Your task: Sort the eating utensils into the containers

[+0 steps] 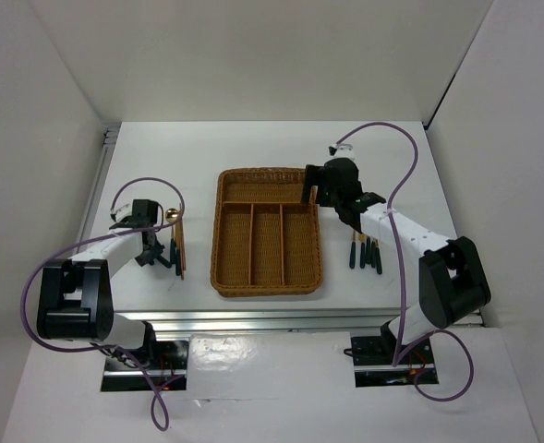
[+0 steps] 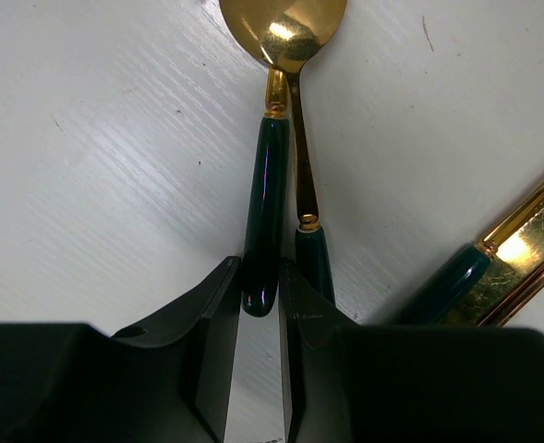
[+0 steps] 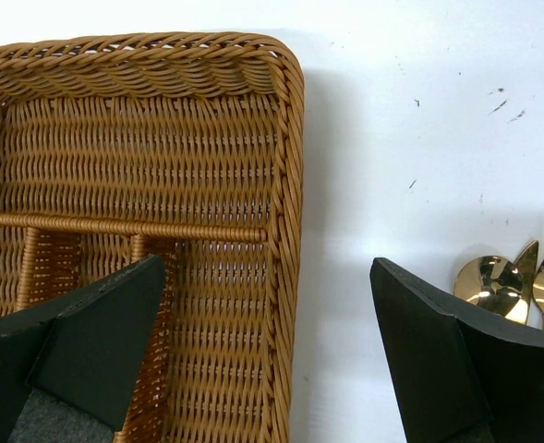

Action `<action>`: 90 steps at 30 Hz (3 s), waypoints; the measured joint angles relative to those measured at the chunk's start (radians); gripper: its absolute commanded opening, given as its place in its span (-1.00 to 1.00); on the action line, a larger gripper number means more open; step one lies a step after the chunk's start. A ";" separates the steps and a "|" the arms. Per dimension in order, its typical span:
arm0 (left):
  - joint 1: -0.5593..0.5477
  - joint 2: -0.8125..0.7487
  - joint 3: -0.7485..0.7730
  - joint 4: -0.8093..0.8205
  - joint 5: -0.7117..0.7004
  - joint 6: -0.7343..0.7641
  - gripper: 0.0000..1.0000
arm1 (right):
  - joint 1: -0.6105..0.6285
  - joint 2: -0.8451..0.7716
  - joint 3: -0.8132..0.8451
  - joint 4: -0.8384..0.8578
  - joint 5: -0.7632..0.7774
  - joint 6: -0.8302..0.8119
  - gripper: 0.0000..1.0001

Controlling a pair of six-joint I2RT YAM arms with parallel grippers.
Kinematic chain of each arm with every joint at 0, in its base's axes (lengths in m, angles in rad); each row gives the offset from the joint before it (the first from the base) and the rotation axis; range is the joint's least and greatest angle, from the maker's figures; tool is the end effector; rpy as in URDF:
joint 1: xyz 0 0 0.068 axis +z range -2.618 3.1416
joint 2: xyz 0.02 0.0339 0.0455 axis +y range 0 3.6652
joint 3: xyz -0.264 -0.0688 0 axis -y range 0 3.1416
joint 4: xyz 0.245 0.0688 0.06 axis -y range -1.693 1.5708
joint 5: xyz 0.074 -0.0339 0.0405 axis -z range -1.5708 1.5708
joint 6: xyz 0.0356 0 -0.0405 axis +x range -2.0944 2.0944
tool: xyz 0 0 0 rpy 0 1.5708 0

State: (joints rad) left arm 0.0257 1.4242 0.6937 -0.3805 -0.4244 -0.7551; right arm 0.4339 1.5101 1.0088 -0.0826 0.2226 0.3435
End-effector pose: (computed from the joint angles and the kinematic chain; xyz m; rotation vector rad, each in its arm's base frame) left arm 0.2507 0.0211 0.1605 -1.0896 2.3097 0.3005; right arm 0.3103 0.1351 0.2520 0.0318 2.1459 0.2151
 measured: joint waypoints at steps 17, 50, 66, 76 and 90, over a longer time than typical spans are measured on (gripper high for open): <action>0.005 0.000 0.000 -0.001 -0.006 -0.004 0.01 | 0.000 0.000 0.000 0.000 0.002 0.000 1.00; -0.009 -0.375 0.045 -0.092 0.094 -0.031 -0.71 | -0.005 0.000 0.000 -0.001 0.008 0.008 1.00; -0.526 -0.317 0.204 -0.127 0.215 -0.041 -0.56 | -0.101 -0.003 -0.001 -0.045 0.056 0.050 1.00; -0.698 -0.159 0.213 -0.112 0.187 -0.109 -0.54 | -0.134 -0.042 -0.020 -0.054 0.059 0.068 1.00; -0.713 -0.045 0.212 -0.074 0.158 -0.146 -0.44 | -0.134 -0.042 -0.030 -0.054 0.053 0.079 1.00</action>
State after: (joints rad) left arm -0.6872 1.3792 0.9062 -0.4545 -0.2668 -0.9016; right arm 0.3000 1.4681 0.9791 -0.1364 0.2760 0.4229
